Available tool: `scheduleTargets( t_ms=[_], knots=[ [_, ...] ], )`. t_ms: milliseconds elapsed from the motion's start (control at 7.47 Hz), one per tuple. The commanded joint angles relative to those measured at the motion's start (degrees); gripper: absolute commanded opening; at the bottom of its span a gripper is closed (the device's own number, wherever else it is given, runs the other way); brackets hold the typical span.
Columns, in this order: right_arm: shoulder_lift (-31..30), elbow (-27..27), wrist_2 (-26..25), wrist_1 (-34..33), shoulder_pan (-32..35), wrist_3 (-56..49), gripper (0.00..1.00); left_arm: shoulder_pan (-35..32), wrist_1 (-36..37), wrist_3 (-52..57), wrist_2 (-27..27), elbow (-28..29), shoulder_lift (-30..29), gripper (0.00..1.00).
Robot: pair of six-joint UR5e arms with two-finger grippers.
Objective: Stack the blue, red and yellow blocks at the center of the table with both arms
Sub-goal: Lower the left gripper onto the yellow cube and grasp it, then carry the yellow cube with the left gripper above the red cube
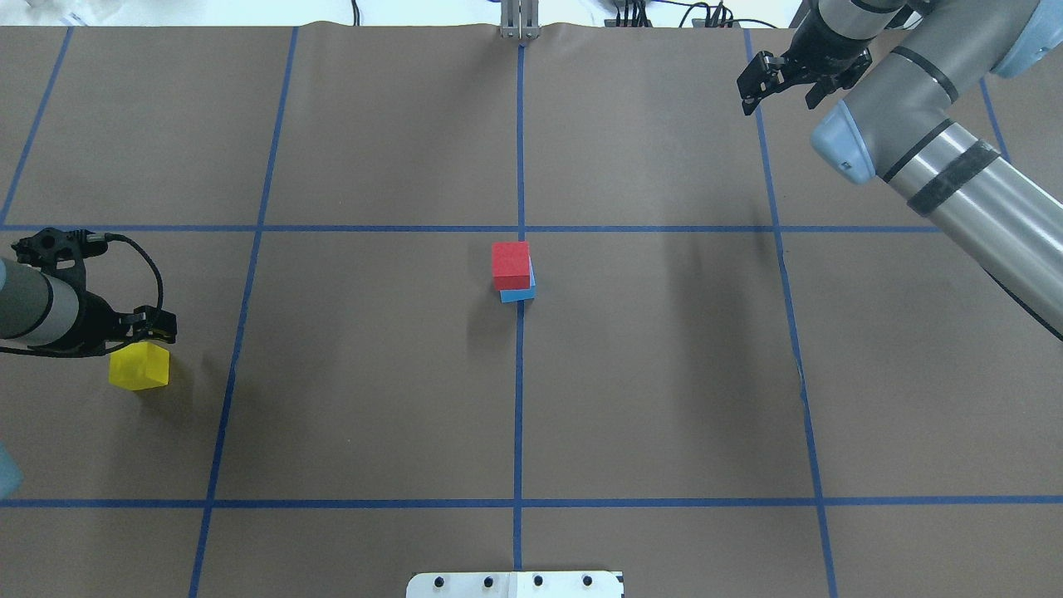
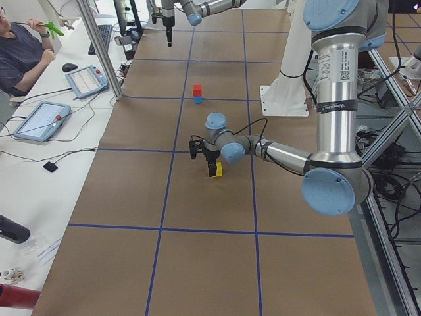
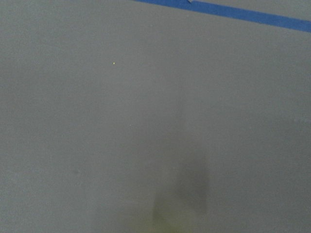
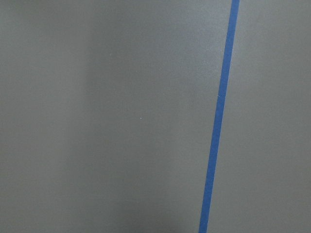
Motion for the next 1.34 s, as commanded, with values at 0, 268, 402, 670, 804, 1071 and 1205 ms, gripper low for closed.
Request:
scheduleTargets(
  t_ms=[0,268,402,670,804,1071,1205],
  knots=[
    [-0.1,0.11,0.08,0.0,0.2,-0.07,1.0,1.52,-0.18,-0.29,-0.01,-0.72,0.44,0.71],
    [-0.1,0.11,0.6,-0.09,0.46,-0.07,1.0,1.52,0.52,-0.21,-0.27,-6.57,4.37,0.0],
    [-0.19,0.2,1.3,-0.09,0.72,-0.07,1.0,0.57,2.01,0.23,-3.66,-10.7,6.31,0.0],
    [-0.19,0.2,2.36,-0.09,1.25,-0.07,1.0,-4.17,20.63,3.2,-8.09,-19.14,1.37,0.0],
    [-0.1,0.2,2.8,-0.17,1.6,-0.07,1.0,-6.37,32.92,6.96,-8.09,-21.01,-7.55,0.0],
    [-0.19,0.2,3.5,-0.26,2.22,-0.07,1.0,-8.49,51.0,12.07,-7.48,-15.1,-30.73,0.0],
    [-0.19,0.11,3.5,-0.26,2.3,-0.07,1.0,-8.67,51.06,12.27,-7.65,-9.22,-38.41,0.0]
  ],
)
